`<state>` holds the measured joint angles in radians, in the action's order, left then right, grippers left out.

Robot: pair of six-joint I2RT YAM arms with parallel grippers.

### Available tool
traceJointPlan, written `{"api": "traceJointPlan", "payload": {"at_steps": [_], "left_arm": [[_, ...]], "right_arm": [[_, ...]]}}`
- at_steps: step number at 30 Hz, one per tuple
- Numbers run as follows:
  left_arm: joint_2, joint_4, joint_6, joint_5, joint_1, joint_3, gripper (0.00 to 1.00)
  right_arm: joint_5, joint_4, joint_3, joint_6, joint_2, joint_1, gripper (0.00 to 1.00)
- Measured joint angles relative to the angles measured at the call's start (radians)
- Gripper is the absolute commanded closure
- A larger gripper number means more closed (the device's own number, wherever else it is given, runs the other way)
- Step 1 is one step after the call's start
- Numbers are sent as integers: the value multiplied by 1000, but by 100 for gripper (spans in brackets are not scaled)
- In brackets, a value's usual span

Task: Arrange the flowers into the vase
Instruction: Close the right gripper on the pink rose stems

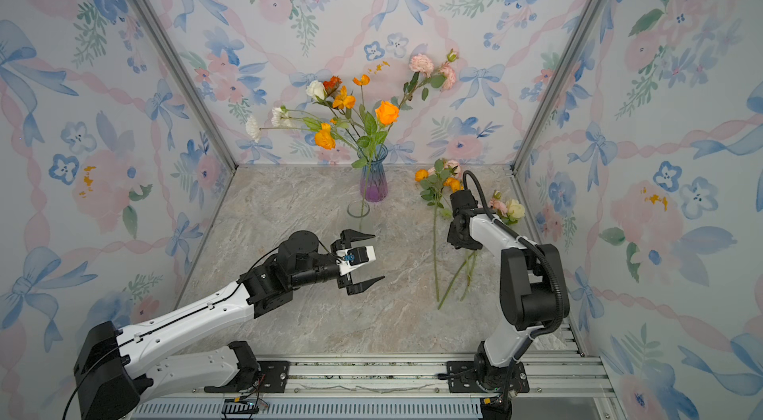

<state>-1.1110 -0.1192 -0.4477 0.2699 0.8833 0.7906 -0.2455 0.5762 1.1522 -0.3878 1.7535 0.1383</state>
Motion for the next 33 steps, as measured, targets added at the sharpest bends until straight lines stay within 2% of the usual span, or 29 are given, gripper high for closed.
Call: {"api": "traceJointPlan", "payload": {"at_steps": [4,18,28,33], "left_arm": [[0,0,0,0,0,-1,2],[0,0,0,0,0,-2,2],[0,0,0,0,0,-2,2],[0,0,0,0,0,-2,2]], "right_arm": [[11,1,31,3,64,0,63],[7,18,71,32,127,-46,64],[37,10,85,68,150,-43,82],[33,9,84,97,150,-21,95]]}}
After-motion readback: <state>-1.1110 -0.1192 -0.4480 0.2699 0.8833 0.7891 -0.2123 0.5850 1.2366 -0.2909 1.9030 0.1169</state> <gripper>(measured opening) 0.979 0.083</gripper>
